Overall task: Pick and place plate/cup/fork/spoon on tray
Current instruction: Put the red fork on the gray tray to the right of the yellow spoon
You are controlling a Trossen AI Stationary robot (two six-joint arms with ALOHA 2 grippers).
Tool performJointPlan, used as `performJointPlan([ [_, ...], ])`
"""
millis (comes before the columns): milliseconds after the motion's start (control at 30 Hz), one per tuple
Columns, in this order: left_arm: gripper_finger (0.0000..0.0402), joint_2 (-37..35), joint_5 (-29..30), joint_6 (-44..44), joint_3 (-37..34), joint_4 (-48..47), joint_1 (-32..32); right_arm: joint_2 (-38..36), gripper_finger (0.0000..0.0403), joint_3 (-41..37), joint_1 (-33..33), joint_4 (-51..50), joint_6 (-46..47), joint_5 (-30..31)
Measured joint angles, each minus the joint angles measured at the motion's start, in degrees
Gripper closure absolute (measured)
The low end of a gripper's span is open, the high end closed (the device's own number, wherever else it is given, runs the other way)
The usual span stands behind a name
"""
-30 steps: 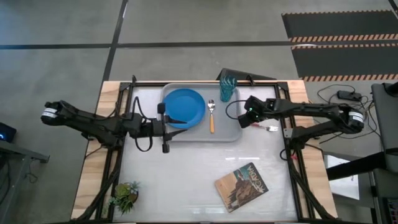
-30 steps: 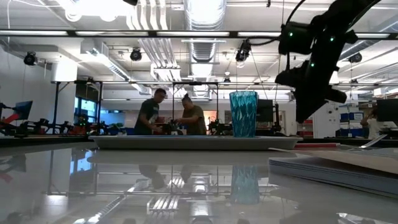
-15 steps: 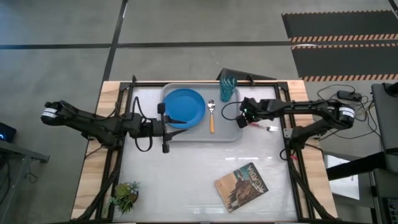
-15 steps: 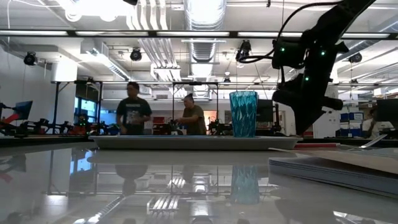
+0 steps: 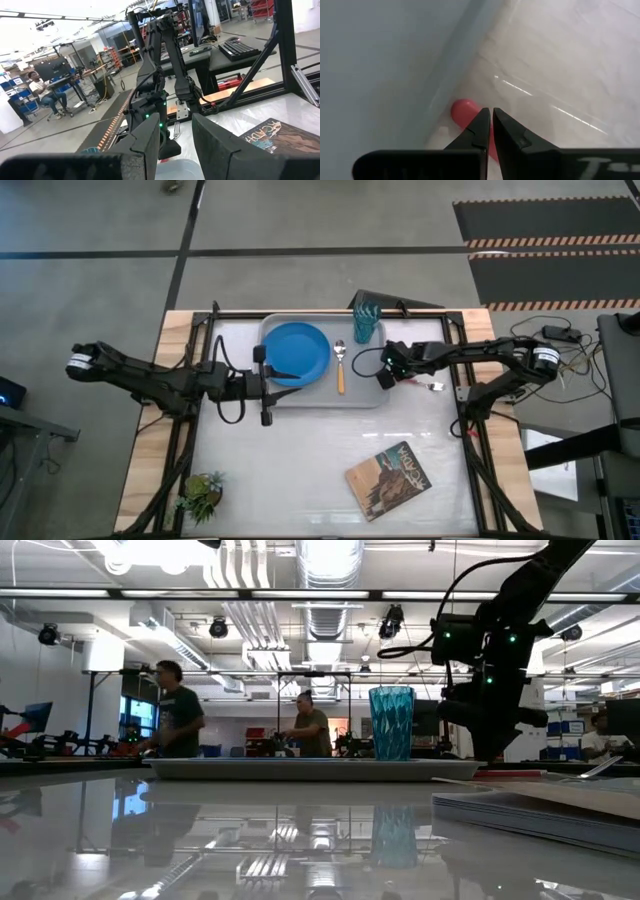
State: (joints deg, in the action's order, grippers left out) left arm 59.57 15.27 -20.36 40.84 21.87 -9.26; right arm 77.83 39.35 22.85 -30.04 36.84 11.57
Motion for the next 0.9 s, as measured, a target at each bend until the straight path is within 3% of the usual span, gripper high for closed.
performJointPlan([
  [333, 0.0304, 0.07, 0.0, 0.09, 0.0, -0.05, 0.01, 0.26, 0.0391, -0.04, -3.07, -0.03, 0.2, -0.07],
  [533, 0.0304, 0.09, 0.0, 0.15, 0.0, -0.04, 0.02, 0.19, 0.0391, -0.04, -5.55, -0.06, 1.72, -4.23],
  [900, 0.0304, 0.17, 0.0, 0.33, 0.0, -0.04, 0.02, 0.08, 0.0391, 0.04, -10.51, -4.66, 6.15, -5.5],
])
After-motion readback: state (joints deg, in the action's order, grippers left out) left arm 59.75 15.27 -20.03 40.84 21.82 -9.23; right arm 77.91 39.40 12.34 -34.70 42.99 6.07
